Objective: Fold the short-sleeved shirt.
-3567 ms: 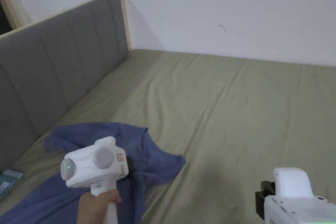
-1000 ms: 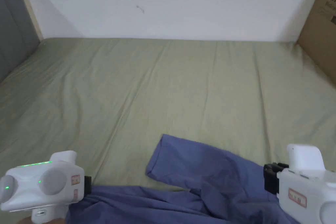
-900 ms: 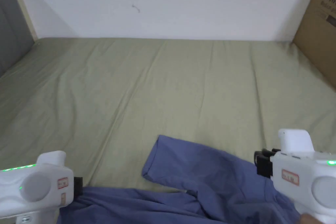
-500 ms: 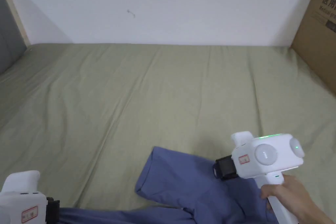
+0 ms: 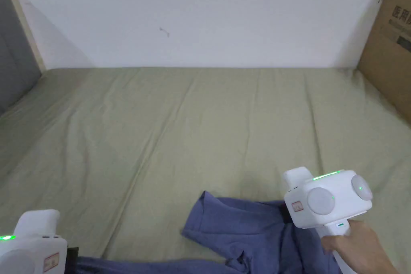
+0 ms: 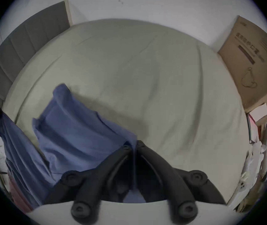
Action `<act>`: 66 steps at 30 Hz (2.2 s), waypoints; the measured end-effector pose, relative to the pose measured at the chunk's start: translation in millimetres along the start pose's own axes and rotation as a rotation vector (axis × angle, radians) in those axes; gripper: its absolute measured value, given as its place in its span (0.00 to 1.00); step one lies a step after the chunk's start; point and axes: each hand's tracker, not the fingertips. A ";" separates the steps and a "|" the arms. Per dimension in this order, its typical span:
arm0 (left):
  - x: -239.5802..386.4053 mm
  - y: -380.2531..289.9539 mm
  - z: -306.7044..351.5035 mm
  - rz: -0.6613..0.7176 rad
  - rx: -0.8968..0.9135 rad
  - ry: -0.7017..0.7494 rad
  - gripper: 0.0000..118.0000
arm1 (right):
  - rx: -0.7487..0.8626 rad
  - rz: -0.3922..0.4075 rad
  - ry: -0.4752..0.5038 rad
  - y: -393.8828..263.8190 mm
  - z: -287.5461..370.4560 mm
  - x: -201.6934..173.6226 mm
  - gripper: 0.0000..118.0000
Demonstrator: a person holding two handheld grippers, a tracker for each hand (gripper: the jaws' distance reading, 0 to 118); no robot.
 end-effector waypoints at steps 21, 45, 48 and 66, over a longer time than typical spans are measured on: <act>-0.5 50.8 214.3 0.005 0.452 0.006 0.01 | 0.514 -0.288 -0.031 -31.0 303.4 89.2 0.01; 29.2 363.7 350.9 0.059 0.942 0.142 0.01 | 0.985 -0.388 -0.242 262.6 481.3 126.4 0.01; 32.0 372.0 350.7 0.045 0.988 0.168 0.01 | 0.991 -0.385 -0.250 265.7 483.4 122.5 0.01; 46.3 256.6 -30.3 0.077 0.432 0.160 0.01 | 0.389 -0.420 -0.186 187.2 104.2 120.3 0.01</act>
